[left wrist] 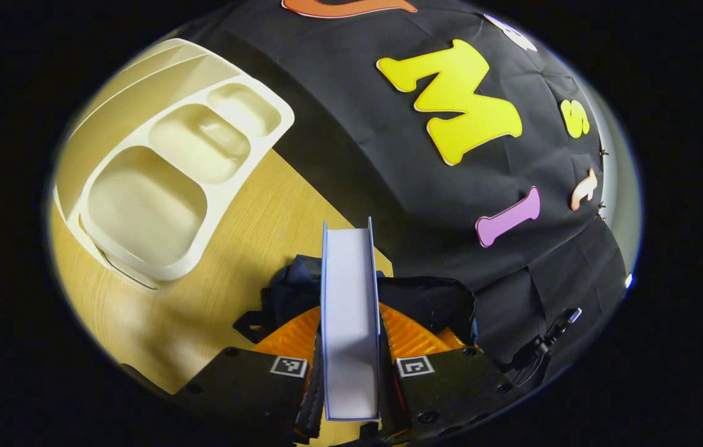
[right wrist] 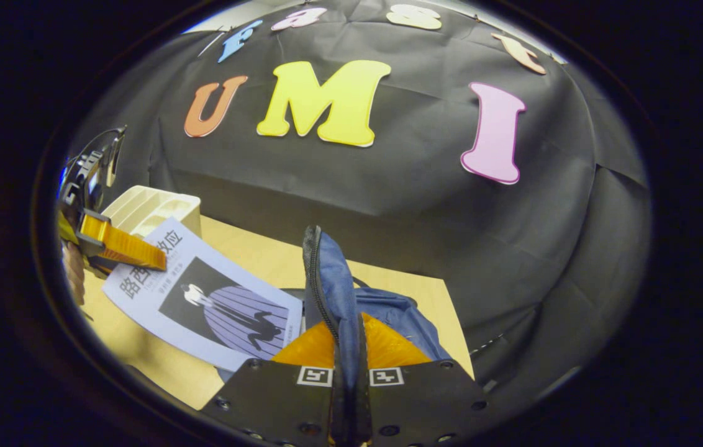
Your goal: Open the schoolbag, grab two books from the bookshelf and put them into the schoolbag.
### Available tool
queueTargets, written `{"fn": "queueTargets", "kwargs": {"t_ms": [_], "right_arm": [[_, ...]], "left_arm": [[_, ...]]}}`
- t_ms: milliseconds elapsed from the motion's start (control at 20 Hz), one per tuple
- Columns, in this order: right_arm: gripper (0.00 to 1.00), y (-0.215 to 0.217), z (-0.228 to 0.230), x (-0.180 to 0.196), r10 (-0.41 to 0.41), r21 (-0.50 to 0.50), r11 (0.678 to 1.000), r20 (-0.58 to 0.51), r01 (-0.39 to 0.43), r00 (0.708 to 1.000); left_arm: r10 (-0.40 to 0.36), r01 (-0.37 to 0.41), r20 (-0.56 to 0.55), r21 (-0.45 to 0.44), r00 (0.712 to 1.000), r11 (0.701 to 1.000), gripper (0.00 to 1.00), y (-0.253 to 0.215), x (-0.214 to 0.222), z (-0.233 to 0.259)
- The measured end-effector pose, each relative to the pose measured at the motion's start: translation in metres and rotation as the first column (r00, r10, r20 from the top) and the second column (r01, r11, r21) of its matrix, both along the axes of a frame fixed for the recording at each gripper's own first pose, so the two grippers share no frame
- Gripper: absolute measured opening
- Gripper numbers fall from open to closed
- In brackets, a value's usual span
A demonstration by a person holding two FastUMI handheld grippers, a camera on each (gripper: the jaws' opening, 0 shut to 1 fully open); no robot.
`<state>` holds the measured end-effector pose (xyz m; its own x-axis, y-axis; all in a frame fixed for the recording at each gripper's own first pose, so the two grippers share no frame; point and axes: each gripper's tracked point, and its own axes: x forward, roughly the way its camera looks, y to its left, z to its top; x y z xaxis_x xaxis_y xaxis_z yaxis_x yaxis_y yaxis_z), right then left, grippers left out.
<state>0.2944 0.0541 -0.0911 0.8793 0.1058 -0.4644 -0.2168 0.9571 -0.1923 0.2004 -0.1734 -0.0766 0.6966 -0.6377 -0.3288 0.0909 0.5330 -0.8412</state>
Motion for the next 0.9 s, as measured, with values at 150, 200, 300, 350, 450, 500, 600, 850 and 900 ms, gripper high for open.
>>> {"fn": "queueTargets", "kwargs": {"t_ms": [150,200,300,350,450,500,600,850,900], "right_arm": [[0.07,0.011,0.003,0.000,0.005,0.023,1.000,0.011,-0.006,1.000],[0.07,0.012,0.003,-0.001,0.006,0.032,0.999,0.012,-0.007,1.000],[0.07,0.015,0.002,-0.002,0.008,0.045,0.999,0.011,-0.008,1.000],[0.07,0.014,0.005,-0.002,0.002,0.053,0.999,0.021,-0.003,1.000],[0.07,0.013,0.012,-0.003,-0.006,0.066,0.998,0.041,0.003,0.999],[0.07,0.014,0.015,-0.004,-0.007,0.074,0.997,0.050,0.003,0.999],[0.07,0.017,0.018,-0.006,-0.003,0.088,0.996,0.061,-0.002,0.998],[0.07,0.028,0.022,-0.010,0.020,0.117,0.993,0.070,-0.028,0.997],[0.07,0.031,0.021,-0.010,0.033,0.119,0.992,0.067,-0.041,0.997]], "left_arm": [[0.014,-0.016,0.021,0.058,1.000,0.998,0.38,-0.011,0.000,-0.012],[-0.003,0.002,0.021,0.059,1.000,0.998,0.38,-0.018,-0.002,-0.016],[-0.032,0.032,-0.001,0.062,0.999,0.998,0.39,-0.039,-0.001,-0.029],[-0.019,0.019,0.007,0.060,1.000,0.998,0.39,-0.043,0.001,-0.032],[-0.005,0.004,0.027,0.068,1.000,0.998,0.40,-0.050,0.002,-0.036],[-0.004,0.001,0.037,0.076,0.999,0.997,0.39,-0.055,0.002,-0.039],[-0.018,0.014,0.048,0.085,0.999,0.996,0.40,-0.067,0.002,-0.044],[-0.028,0.024,0.053,0.059,0.998,0.998,0.40,-0.102,0.006,-0.053],[-0.008,0.006,0.041,0.037,0.999,0.999,0.40,-0.110,0.009,-0.056]]}}
